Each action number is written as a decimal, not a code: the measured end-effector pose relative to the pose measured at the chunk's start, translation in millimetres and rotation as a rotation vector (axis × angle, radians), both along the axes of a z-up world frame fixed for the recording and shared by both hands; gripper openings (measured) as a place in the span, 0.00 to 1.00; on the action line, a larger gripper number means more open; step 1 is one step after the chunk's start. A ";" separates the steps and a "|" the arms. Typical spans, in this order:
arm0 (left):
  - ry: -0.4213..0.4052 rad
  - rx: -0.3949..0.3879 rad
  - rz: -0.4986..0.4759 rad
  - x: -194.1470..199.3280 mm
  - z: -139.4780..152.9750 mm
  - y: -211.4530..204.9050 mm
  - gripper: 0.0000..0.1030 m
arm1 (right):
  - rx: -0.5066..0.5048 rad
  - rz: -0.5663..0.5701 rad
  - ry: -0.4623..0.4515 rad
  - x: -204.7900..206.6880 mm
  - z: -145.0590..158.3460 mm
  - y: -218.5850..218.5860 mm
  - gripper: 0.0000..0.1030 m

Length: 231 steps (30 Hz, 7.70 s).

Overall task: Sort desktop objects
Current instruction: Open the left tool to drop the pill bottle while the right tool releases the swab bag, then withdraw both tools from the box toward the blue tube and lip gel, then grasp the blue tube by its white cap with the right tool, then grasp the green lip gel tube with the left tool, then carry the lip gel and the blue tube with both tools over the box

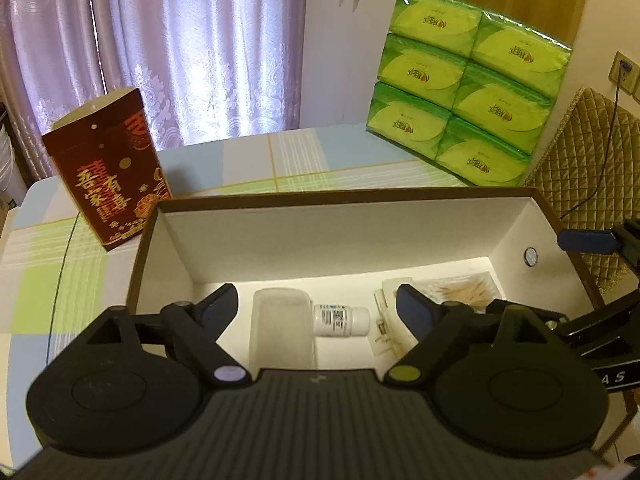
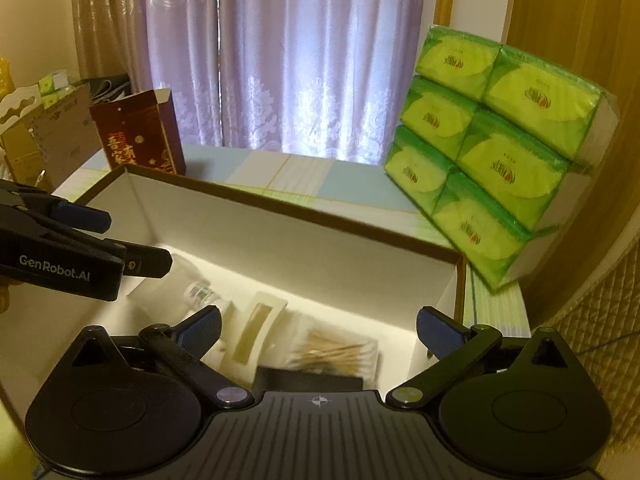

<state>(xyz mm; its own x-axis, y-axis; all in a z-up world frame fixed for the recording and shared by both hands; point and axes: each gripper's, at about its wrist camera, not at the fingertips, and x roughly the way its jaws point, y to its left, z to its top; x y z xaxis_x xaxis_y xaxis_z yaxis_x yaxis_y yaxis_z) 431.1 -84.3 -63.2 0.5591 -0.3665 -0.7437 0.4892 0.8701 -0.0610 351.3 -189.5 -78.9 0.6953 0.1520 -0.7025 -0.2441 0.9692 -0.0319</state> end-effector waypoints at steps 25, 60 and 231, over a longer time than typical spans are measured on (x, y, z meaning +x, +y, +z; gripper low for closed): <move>-0.034 -0.056 0.082 -86.8 47.2 49.2 0.87 | 0.094 -0.051 -0.032 -76.6 51.4 8.8 0.98; -0.021 -0.044 0.107 -204.8 45.9 103.3 0.87 | 0.134 -0.005 -0.006 -193.8 43.2 19.5 0.98; 0.204 0.132 -0.079 -250.6 -83.2 97.9 0.12 | 0.033 0.073 0.257 -243.6 -85.2 10.0 0.28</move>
<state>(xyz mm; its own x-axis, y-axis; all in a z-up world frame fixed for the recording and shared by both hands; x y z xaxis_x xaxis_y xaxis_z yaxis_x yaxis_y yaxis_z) 180.4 13.5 -146.4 0.3665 -0.2950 -0.8824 0.5450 0.8367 -0.0533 107.7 -179.5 -164.0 0.4809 0.2211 -0.8484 -0.3091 0.9483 0.0719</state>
